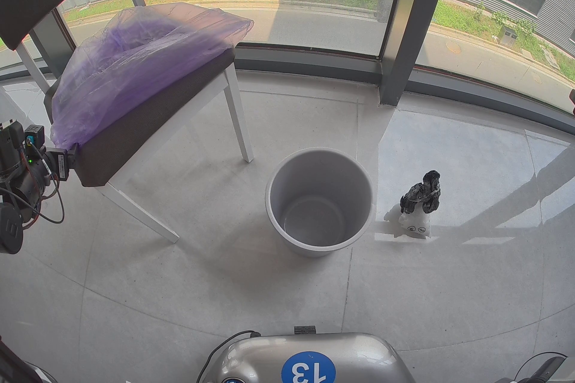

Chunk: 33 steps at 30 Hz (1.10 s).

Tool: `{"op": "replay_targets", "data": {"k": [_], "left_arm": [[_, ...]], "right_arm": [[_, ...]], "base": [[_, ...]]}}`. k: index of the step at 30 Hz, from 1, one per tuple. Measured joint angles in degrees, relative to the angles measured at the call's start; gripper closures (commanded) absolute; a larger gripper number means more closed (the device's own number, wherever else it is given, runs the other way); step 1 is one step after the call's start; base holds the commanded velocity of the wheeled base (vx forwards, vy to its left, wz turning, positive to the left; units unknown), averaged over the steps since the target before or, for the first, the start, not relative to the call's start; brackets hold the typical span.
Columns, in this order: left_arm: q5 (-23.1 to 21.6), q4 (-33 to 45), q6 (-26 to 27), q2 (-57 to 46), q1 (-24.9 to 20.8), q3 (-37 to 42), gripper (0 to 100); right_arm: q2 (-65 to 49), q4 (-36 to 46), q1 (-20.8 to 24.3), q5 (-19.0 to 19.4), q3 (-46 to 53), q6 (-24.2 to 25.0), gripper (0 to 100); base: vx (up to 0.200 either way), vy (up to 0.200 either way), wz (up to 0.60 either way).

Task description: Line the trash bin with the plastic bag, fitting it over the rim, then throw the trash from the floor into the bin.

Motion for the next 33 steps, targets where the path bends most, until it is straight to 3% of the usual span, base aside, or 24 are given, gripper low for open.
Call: {"op": "replay_targets", "data": {"k": [33], "left_arm": [[2.2, -0.1, -3.3, 0.6, 1.3, -4.0, 0]], "right_arm": [[-0.2, -1.9, -0.1, 0.0, 0.0, 1.5, 0]], "base": [[0.0, 0.0, 0.0]]}}
